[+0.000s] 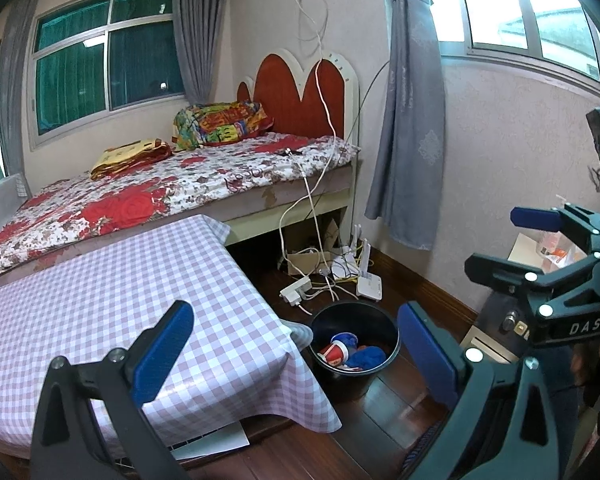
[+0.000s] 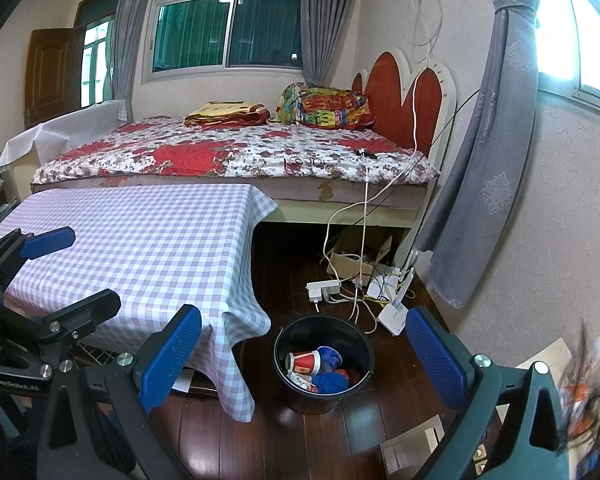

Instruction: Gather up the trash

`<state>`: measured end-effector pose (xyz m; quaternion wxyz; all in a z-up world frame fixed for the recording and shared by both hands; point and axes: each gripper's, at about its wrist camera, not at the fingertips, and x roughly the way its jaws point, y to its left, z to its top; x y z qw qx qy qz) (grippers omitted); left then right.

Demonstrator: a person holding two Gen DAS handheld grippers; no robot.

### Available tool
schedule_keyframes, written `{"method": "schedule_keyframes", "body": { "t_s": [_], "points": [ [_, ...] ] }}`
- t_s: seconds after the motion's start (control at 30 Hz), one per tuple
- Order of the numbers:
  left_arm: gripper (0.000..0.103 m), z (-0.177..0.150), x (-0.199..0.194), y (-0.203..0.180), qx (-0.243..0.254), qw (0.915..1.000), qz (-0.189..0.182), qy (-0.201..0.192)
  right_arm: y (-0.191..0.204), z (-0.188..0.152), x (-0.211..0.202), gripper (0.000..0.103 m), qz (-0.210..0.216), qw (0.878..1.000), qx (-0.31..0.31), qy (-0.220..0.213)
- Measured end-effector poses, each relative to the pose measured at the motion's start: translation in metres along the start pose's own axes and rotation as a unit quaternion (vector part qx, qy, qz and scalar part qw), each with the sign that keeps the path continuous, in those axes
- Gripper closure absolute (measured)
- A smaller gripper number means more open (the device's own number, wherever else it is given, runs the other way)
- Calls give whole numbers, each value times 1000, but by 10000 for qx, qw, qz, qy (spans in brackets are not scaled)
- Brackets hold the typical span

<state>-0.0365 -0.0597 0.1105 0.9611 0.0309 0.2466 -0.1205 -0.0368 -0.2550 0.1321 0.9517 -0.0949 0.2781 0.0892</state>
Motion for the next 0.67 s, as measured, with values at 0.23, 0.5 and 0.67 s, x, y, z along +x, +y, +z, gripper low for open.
{"method": "schedule_keyframes", "body": {
  "t_s": [0.23,0.5,0.67],
  "points": [
    [1,-2,4,2,6,9999,-156,23,-3,-7,2,0,-2,10000,-12,45],
    [1,-1,0,3,21,9990,-411,-145,-4,-6,4,0,-12,10000,-9,45],
    [1,-1,1,2,-36,9990,-423,-108,-6,-6,4,0,-11,10000,-8,58]
  ]
}}
